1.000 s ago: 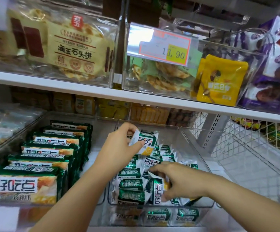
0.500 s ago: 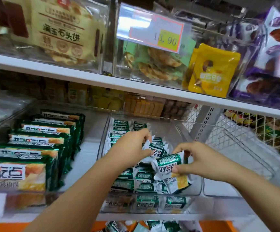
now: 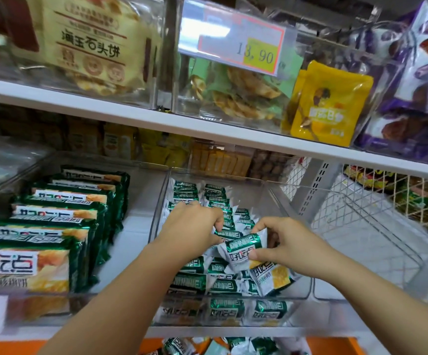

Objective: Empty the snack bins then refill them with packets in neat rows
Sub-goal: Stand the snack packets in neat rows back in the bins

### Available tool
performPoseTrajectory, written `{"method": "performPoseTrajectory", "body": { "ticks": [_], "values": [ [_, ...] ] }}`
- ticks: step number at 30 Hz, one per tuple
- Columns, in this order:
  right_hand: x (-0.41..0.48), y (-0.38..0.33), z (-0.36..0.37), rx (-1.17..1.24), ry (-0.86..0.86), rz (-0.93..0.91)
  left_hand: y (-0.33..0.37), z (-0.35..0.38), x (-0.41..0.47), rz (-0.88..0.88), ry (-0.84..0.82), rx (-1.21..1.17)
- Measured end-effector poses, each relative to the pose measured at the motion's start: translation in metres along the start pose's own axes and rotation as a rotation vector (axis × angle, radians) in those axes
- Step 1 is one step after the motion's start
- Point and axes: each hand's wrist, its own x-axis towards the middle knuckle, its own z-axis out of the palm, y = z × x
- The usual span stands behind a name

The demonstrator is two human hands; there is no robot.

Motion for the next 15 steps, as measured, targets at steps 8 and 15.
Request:
{"method": "performPoseTrajectory", "body": {
  "ticks": [8, 15],
  "values": [
    [0.015, 0.0, 0.027, -0.214, 0.055, -0.045, -0.011, -0.014, 0.002, -0.005, 0.028, 0.033],
    [0.013, -0.006, 0.032, -0.37, 0.074, -0.151, -0.001, -0.003, -0.005, 0.098, -0.228, -0.021]
  ]
}}
